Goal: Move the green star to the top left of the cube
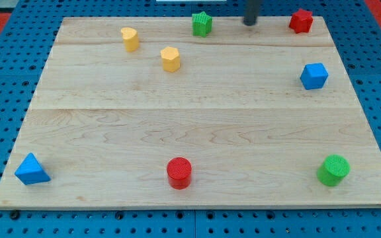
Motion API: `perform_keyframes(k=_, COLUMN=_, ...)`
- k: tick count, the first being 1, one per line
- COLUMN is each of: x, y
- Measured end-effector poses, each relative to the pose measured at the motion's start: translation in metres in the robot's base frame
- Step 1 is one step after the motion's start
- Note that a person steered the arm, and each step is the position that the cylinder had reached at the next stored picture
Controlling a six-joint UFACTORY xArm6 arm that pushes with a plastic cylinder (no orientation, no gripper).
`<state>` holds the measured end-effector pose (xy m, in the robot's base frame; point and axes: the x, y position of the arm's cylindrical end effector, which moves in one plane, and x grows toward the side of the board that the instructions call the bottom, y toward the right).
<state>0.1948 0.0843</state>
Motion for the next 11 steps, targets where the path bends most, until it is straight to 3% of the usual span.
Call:
perform_keyframes(k=1, x=0.003, y=-0.027)
perform_keyframes(k=2, x=0.018, y=0.012)
perform_keyframes(k=4, x=0.099, y=-0.046)
perform_keyframes(k=5, x=0.081, y=-0.079)
perform_keyframes(k=6, x=0.036, y=-0.092)
perform_keyframes(k=8, x=0.009, y=-0.158)
perform_keyframes(k=10, x=-0.002, y=-0.124)
perform_keyframes(k=11, x=-0.003, y=-0.067)
